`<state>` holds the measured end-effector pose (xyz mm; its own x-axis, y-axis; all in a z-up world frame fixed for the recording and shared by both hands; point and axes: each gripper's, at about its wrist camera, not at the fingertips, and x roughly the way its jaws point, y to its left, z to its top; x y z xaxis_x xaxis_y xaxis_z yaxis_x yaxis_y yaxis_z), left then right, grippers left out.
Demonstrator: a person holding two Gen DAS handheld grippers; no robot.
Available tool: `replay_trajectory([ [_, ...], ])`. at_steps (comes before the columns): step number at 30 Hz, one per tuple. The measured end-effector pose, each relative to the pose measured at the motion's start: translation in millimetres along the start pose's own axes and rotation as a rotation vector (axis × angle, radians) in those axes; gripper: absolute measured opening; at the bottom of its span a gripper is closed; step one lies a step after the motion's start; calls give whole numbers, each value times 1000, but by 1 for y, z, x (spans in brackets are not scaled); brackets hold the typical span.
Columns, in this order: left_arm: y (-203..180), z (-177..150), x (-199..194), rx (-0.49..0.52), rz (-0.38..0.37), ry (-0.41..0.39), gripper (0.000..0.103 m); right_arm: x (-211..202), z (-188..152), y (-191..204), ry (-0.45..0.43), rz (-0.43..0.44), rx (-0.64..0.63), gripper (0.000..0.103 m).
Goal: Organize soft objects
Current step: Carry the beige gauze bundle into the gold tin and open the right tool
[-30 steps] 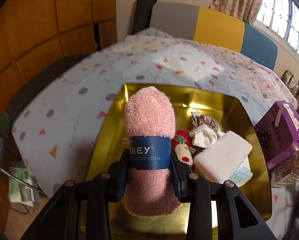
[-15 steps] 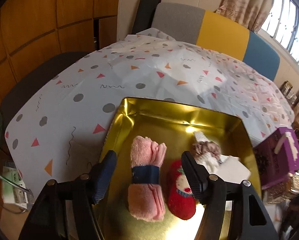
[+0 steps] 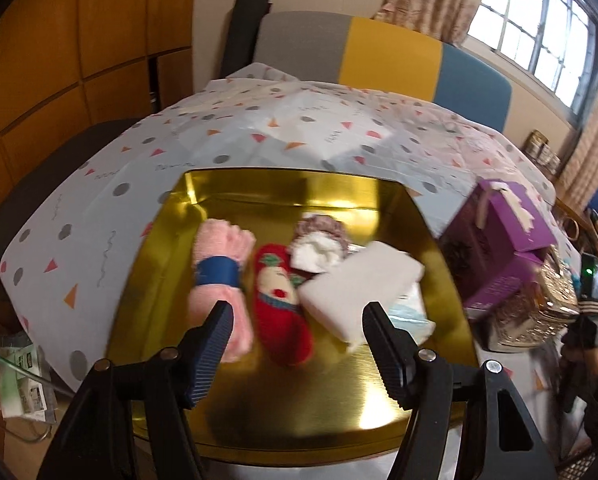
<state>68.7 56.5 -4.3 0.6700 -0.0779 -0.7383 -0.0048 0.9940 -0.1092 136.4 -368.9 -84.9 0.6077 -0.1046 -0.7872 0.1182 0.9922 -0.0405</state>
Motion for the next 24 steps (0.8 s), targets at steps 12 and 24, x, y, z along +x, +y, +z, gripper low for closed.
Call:
replay_trajectory([
  [12, -28, -9, -18, 67, -63, -4, 71, -4, -4, -2, 10, -14, 25, 45],
  [24, -41, -25, -26, 120, -46, -26, 82, -15, -20, -3, 20, -38, 84, 45],
])
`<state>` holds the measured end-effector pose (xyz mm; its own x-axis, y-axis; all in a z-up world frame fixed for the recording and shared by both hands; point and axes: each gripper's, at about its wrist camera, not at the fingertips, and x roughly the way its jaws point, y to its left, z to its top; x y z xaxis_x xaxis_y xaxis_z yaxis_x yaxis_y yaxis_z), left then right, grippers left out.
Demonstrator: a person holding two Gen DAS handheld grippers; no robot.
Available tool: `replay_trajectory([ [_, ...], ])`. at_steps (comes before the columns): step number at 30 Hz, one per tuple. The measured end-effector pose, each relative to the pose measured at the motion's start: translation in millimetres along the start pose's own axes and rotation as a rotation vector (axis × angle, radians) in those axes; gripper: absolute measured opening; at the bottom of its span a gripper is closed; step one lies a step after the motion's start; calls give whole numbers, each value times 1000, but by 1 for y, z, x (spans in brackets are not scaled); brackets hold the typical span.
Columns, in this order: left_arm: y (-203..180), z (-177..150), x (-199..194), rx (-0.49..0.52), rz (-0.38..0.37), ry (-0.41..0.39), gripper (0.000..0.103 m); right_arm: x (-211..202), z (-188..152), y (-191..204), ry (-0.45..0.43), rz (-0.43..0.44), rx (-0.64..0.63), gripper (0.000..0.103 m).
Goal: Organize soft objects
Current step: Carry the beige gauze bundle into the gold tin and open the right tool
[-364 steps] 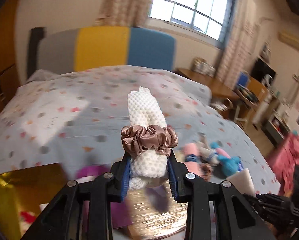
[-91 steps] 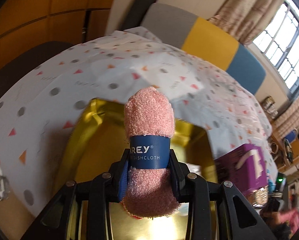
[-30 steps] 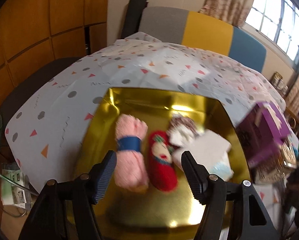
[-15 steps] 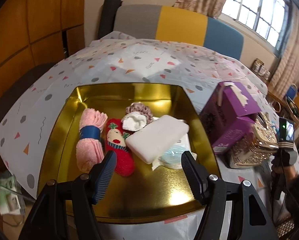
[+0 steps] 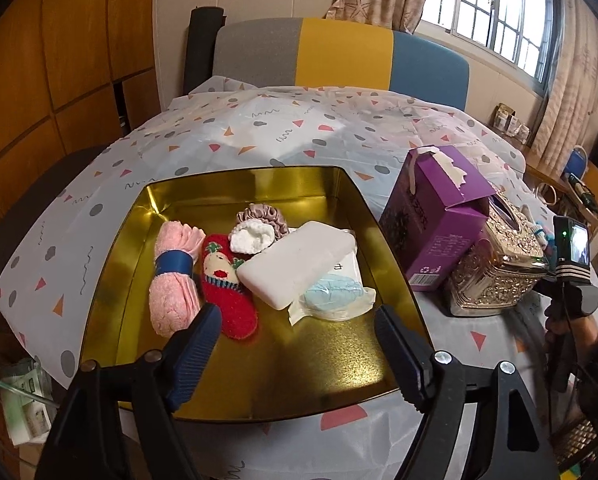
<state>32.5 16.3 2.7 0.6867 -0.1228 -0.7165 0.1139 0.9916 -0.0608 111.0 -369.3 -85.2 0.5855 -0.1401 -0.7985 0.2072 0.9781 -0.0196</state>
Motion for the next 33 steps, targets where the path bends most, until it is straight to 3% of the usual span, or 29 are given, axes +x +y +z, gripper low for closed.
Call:
replay_trajectory([
  [3, -1, -2, -3, 1, -1, -14, 90, -3, -3, 0, 4, -9, 14, 45],
  [11, 1, -5, 4, -4, -27, 15, 90, -14, 7, -21, 72, -29, 133, 42],
  [21, 4, -9, 12, -23, -39, 43, 90, -68, 65, -22, -28, -24, 93, 42],
  [26, 8, -9, 11, -34, -42, 41, 91, -99, 101, -2, -109, 10, 41, 42],
  [33, 13, -10, 11, -45, -42, 44, 91, -132, 127, 64, -185, 107, -106, 42],
])
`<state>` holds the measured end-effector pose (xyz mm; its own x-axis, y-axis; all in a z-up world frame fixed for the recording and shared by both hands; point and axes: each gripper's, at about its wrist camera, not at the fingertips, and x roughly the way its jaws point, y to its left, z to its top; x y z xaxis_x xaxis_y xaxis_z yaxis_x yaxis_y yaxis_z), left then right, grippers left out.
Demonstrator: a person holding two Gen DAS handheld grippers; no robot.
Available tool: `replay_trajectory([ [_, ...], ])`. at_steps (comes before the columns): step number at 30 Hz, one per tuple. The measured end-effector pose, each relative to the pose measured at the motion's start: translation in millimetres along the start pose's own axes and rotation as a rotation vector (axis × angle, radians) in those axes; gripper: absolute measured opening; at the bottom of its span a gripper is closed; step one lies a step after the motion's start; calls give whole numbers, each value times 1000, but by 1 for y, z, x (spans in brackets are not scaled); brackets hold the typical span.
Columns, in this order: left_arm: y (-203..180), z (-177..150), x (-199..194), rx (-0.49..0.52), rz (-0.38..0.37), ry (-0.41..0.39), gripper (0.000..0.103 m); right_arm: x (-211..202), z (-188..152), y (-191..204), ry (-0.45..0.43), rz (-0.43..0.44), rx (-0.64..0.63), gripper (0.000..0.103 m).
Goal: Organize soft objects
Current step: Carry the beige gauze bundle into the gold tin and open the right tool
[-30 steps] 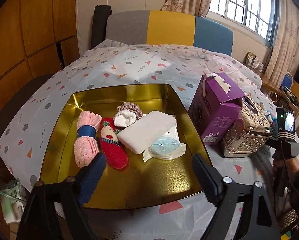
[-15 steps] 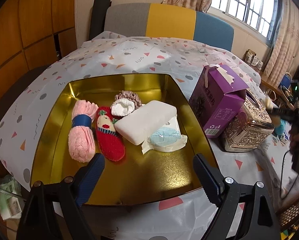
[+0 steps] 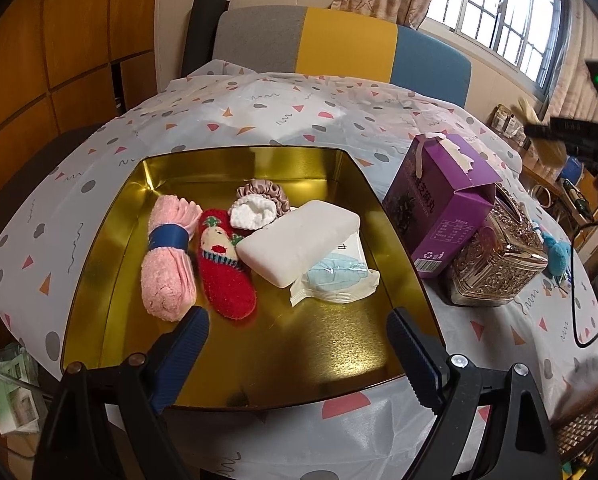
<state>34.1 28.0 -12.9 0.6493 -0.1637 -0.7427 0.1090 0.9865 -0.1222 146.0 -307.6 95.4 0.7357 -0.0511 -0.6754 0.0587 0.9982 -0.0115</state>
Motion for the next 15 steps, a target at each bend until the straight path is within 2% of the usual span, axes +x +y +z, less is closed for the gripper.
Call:
replay_trajectory([
  [9, 6, 0, 0, -13, 12, 0, 91, -26, 5, 83, -37, 200, -117, 42],
  [15, 12, 0, -1, -24, 27, -1, 91, -27, -9, 152, 23, 336, -244, 42],
])
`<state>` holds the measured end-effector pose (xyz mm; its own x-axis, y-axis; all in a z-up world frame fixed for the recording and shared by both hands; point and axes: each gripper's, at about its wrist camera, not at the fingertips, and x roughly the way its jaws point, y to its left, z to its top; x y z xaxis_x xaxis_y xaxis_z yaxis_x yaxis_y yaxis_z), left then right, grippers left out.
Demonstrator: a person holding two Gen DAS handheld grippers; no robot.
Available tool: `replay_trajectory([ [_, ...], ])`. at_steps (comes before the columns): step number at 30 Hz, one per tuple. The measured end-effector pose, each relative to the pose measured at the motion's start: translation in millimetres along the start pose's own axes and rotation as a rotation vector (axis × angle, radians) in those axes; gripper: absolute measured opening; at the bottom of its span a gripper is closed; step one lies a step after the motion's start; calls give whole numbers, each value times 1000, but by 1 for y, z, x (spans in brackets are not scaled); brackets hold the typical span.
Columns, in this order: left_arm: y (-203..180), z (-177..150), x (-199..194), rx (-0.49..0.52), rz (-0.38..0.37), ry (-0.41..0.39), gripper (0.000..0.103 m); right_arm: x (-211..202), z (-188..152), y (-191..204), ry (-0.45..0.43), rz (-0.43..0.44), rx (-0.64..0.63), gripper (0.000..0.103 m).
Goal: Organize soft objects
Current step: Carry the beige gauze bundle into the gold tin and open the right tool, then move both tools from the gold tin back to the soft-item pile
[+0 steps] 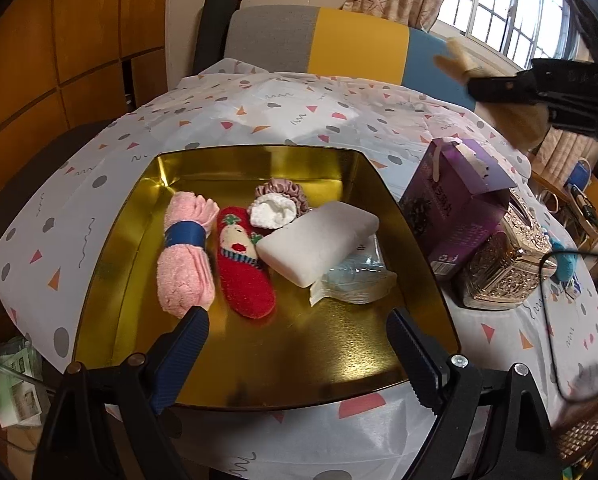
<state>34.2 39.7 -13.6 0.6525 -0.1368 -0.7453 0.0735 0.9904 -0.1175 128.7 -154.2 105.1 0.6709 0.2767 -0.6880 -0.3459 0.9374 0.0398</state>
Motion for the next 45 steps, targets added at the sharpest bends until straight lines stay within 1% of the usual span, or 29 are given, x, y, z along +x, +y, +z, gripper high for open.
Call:
replay_trajectory([
  [4, 6, 0, -2, -7, 11, -6, 91, 23, -5, 29, 75, 70, -16, 42],
  [6, 10, -1, -3, -13, 18, -10, 91, 38, -9, 45, 114, 77, -46, 42],
  [9, 19, -1, -3, -32, 29, -8, 91, 61, -13, 57, 163, 84, -68, 42],
  [13, 27, -2, -2, -50, 41, -5, 91, 85, -16, 62, 226, 85, -42, 42],
  [17, 37, -3, -2, -73, 52, -7, 91, 106, -17, 62, 272, 50, -24, 42],
  [20, 47, -3, -2, -98, 62, -8, 91, 124, -16, 63, 304, 50, -5, 43],
  [22, 54, -3, -1, -115, 71, -6, 91, 133, -14, 65, 303, 42, -1, 44],
  [25, 61, -4, 0, -134, 81, -1, 91, 144, -12, 63, 300, 63, 29, 46],
  [27, 63, -5, 0, -140, 82, 1, 91, 145, -13, 62, 291, 73, 38, 50],
  [28, 63, -5, 0, -141, 81, 0, 91, 143, -14, 62, 284, 75, 38, 55],
  [29, 63, -5, 0, -139, 81, -2, 91, 141, -14, 62, 277, 79, 38, 57],
  [33, 60, -5, -2, -131, 79, -7, 91, 128, -17, 61, 245, 60, 28, 57],
  [36, 58, -6, -2, -128, 85, -4, 91, 116, -22, 64, 234, 67, 0, 57],
  [38, 58, -6, -1, -130, 89, 1, 91, 113, -28, 70, 250, 114, -18, 54],
  [40, 58, -5, -3, -128, 88, -2, 91, 117, -35, 75, 284, 168, -27, 53],
  [43, 57, -5, -7, -122, 87, -8, 91, 129, -42, 83, 305, 170, -43, 52],
  [45, 57, -5, -12, -117, 88, -19, 92, 132, -43, 83, 307, 172, -29, 52],
])
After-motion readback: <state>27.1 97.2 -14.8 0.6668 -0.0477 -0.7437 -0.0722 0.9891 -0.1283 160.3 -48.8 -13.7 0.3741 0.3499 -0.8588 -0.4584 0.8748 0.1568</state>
